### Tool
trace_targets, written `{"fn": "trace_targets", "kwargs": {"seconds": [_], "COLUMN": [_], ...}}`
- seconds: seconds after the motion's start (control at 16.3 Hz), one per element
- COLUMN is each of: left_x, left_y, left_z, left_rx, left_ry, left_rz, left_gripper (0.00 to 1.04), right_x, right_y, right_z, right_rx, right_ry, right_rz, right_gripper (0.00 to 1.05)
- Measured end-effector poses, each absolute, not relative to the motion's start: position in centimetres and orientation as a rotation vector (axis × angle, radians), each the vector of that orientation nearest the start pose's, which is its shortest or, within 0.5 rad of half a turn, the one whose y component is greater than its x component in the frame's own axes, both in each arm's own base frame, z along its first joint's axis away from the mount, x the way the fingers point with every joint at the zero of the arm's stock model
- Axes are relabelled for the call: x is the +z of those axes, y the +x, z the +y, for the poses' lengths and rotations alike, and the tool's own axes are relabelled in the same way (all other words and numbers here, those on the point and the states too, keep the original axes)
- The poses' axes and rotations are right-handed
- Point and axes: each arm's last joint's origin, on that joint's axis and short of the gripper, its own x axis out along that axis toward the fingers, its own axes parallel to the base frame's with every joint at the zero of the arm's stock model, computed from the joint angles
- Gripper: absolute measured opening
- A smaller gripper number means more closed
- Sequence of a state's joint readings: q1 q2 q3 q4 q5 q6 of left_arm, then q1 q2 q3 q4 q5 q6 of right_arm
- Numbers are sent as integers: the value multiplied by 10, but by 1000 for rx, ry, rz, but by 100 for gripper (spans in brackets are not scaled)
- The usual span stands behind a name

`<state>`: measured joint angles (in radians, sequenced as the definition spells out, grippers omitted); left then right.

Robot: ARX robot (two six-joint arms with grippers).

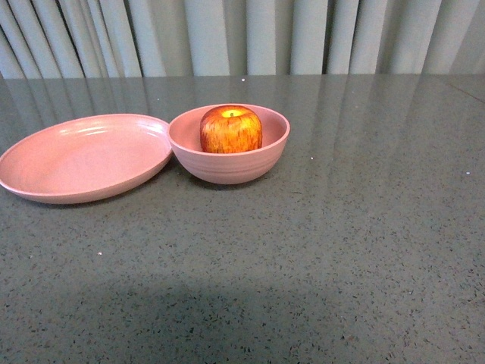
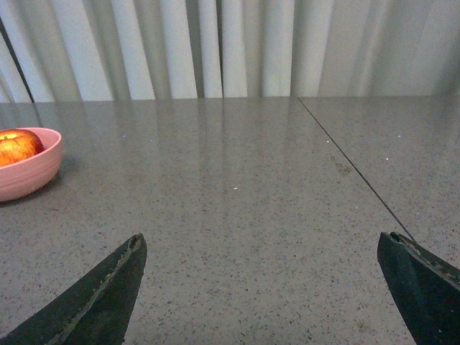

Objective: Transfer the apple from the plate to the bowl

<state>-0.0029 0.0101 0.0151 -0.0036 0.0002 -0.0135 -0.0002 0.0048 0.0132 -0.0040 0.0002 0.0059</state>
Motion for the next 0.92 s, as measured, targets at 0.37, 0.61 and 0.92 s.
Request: {"fn": "trace_targets", "kwargs": {"seconds": [0.37, 0.61, 0.92], "left_x": [168, 168, 168], "left_y": [97, 97, 97], "left_z": [0, 0, 0], "left_rx": [-3, -3, -3], "left_ry": [-14, -14, -11], "left_rz": [-1, -1, -1], "left_gripper": [44, 90, 98], "right_x": [167, 167, 167], "right_y": [97, 97, 97], "right_z": [0, 0, 0], "right_rx": [0, 0, 0], "right_ry": [6, 6, 6], "right_rz": [-4, -4, -4], "right_gripper": [98, 98, 98]}}
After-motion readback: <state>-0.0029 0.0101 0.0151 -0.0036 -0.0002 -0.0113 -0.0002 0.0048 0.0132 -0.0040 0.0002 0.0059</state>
